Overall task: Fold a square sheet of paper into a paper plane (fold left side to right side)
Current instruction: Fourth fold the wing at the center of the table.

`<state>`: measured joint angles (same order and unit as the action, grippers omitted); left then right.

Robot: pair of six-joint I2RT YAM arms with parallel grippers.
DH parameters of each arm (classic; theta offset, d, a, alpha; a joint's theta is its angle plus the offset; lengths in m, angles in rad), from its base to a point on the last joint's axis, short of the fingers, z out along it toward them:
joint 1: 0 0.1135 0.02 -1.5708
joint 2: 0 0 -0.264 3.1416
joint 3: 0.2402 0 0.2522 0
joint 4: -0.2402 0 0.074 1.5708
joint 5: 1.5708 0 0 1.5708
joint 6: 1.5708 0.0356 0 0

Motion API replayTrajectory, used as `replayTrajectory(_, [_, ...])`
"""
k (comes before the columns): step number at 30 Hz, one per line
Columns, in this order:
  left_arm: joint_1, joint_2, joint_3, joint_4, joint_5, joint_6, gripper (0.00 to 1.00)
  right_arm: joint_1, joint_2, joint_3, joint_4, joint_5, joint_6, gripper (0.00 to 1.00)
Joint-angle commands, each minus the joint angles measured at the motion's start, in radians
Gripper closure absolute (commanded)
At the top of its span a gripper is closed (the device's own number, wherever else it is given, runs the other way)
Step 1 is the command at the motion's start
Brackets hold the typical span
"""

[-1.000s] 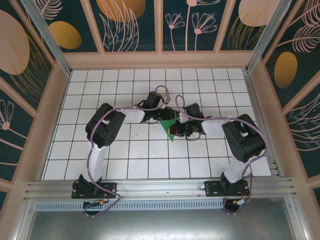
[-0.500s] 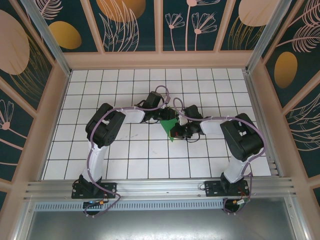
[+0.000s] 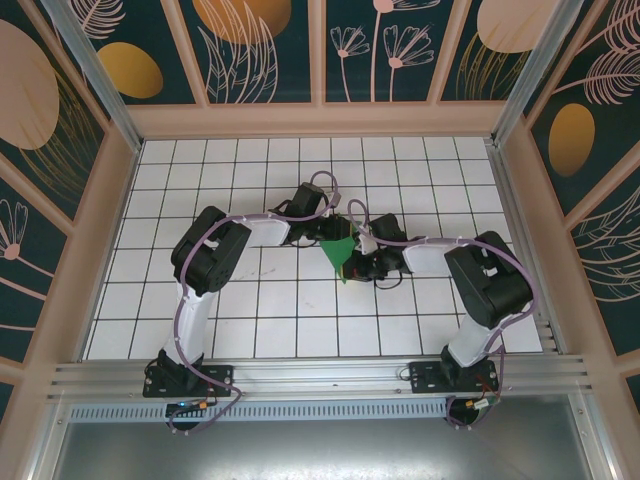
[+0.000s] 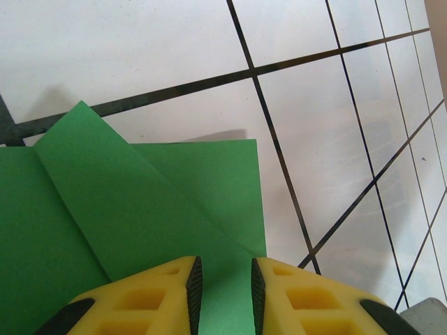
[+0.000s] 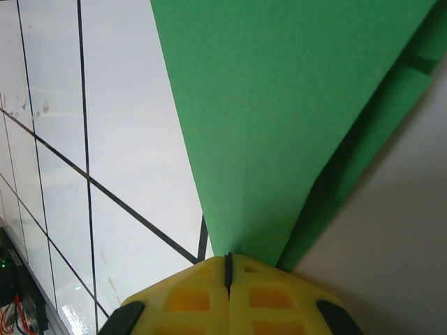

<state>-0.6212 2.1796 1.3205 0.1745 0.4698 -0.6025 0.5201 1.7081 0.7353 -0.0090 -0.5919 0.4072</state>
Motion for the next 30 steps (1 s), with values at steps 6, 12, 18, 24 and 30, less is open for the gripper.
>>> replayTrajectory(6, [0.012, 0.049, -0.009, -0.116, -0.079, 0.025, 0.70, 0.017, -0.032, -0.047, -0.153, 0.013, -0.036, 1.00])
replayTrajectory(12, [0.012, 0.049, -0.007, -0.121, -0.080, 0.027, 0.71, 0.019, -0.032, -0.048, -0.175, 0.015, -0.047, 1.00])
replayTrajectory(18, [0.012, 0.049, -0.008, -0.122, -0.078, 0.027, 0.70, 0.021, -0.032, -0.047, -0.193, 0.015, -0.056, 1.00])
replayTrajectory(24, [0.012, 0.042, -0.006, -0.124, -0.077, 0.029, 0.70, 0.021, -0.038, -0.048, -0.210, 0.011, -0.064, 1.00])
replayTrajectory(30, [0.012, 0.040, -0.007, -0.123, -0.075, 0.028, 0.71, 0.021, -0.043, -0.044, -0.220, 0.006, -0.073, 1.00])
